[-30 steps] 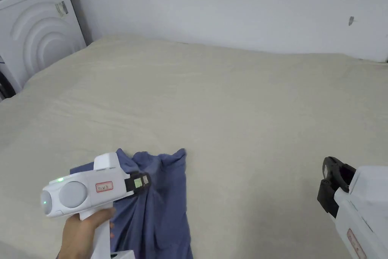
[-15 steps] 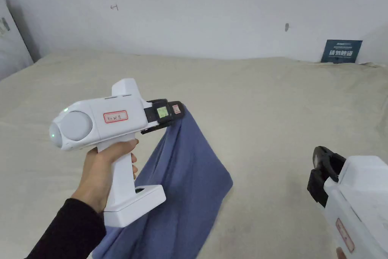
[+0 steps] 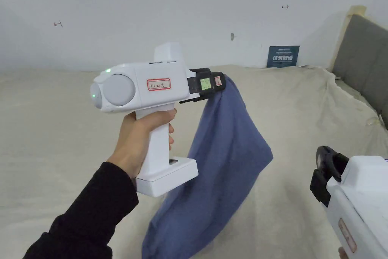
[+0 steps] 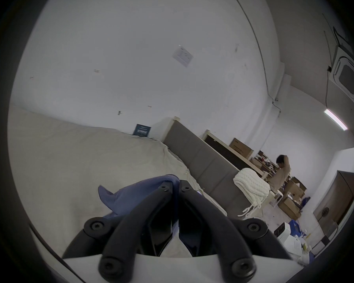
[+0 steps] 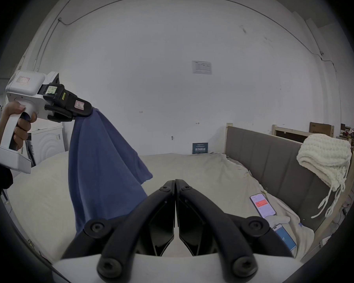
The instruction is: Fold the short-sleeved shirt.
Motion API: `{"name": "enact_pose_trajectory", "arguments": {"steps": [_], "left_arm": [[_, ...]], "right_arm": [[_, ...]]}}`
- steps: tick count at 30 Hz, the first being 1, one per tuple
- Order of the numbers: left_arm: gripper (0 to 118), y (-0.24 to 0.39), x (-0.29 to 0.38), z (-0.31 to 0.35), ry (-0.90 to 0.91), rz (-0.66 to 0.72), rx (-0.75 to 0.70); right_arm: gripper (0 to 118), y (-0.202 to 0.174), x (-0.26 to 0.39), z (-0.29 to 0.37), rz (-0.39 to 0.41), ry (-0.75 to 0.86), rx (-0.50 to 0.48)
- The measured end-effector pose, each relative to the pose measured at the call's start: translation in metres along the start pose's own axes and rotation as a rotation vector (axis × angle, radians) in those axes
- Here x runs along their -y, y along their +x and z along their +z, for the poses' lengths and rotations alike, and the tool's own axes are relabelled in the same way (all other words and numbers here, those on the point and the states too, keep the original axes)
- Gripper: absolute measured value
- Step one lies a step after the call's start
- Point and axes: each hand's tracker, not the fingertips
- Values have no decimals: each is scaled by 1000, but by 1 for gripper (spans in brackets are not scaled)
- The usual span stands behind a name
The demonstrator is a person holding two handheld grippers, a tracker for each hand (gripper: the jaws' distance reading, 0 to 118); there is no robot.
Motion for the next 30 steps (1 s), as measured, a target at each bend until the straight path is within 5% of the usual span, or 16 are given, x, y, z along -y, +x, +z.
{"name": "enact_pose_trajectory", "arguments": {"steps": [9, 25, 28, 30], "left_arm": [[0, -16, 88, -61, -285, -151, -98], [3, -69, 254, -125, -768, -175, -344], [24, -69, 260, -122, -749, -158, -360], [56, -62, 254, -112, -705, -157, -349]], "right_arm": [[0, 23, 14, 2, -9, -22, 43], [0, 28, 38, 4, -28, -79, 41], [0, 27, 39, 5, -21, -84, 38], [0, 28, 38, 6, -16, -84, 37]]}}
